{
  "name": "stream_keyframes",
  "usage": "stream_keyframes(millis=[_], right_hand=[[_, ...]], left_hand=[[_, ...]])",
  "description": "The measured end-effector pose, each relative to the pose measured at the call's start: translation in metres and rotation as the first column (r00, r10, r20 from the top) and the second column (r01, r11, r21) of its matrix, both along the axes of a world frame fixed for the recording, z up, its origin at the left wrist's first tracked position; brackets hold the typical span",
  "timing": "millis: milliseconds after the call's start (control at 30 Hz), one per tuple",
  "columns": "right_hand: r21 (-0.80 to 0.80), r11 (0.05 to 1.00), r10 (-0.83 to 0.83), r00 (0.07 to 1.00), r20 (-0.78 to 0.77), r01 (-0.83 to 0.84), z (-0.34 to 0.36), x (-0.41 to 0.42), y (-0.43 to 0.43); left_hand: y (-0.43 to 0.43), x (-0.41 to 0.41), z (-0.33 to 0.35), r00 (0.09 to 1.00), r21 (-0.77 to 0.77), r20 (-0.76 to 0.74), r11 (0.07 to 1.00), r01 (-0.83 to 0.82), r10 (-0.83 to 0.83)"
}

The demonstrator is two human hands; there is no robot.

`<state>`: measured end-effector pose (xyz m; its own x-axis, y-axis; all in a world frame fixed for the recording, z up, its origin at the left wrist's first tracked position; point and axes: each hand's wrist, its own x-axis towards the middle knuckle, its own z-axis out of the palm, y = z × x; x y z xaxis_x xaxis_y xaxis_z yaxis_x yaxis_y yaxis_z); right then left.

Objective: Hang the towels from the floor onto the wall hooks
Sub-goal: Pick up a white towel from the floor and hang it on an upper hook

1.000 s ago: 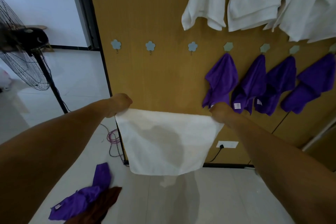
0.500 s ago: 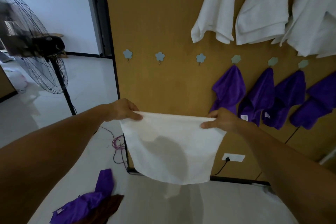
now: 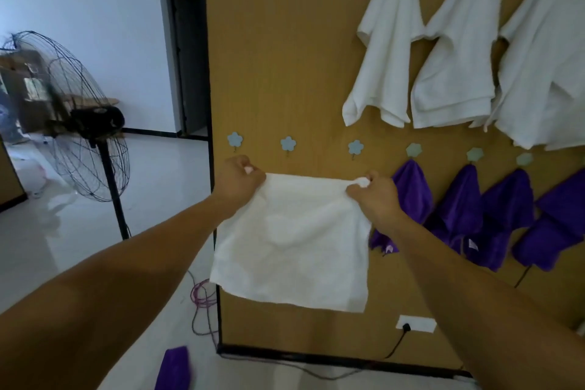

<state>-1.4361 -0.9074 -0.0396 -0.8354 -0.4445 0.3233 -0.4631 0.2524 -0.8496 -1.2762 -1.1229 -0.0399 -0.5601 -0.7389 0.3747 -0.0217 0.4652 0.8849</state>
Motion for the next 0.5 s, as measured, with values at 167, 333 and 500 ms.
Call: stream_keyframes(millis=[167,333,500], right_hand=[[-0.074,0.997,0.042,0.998,0.054,-0.038,0.026,0.006,-0.029],[0.033,0.969,0.241,0.968,0.063,-0.244,0.048,0.000,-0.040],[0.079,0.933,0.347,0.936,0.059,-0.351,0.074,-0.003,-0.056]], left_hand=[[-0.011,-0.006,0.026,0.988,-0.129,0.080,0.981,0.142,-0.133],[-0.035,-0.007,0.051,0.876,-0.148,0.355,0.906,0.397,-0.326],[-0.058,-0.008,0.090,0.729,-0.056,0.498,0.821,0.568,-0.470]])
